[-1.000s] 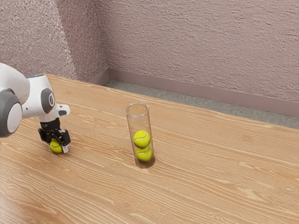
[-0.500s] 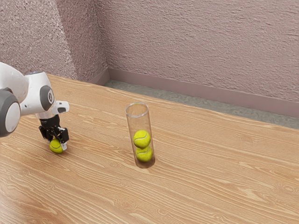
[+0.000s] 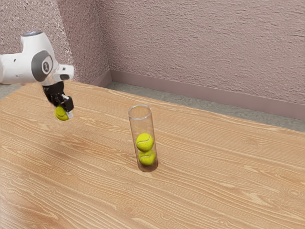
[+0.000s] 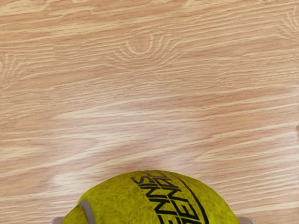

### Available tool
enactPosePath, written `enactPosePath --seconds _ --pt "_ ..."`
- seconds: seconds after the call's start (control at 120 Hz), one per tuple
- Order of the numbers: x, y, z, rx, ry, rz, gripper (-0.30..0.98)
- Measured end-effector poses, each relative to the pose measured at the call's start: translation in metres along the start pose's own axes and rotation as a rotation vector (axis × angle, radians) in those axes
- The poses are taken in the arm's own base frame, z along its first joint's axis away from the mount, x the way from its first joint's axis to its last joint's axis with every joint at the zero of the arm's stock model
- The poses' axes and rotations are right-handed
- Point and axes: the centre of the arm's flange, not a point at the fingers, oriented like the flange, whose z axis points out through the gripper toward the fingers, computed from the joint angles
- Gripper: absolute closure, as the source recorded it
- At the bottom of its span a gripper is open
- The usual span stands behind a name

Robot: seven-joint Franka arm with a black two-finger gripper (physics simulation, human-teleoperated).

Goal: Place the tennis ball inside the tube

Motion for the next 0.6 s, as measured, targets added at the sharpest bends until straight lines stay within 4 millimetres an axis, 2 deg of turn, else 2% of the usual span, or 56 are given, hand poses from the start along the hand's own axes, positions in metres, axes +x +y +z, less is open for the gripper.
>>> enactPosePath --seconds 0.2,0.358,0.6 --pt "0.035 0.043 -0.056 0.084 0.032 0.088 0.32" --pt "0.046 0.075 -0.079 0.115 0.032 0.119 0.32" --pt "0.071 0.14 -0.107 0.165 0.044 0.184 0.32"
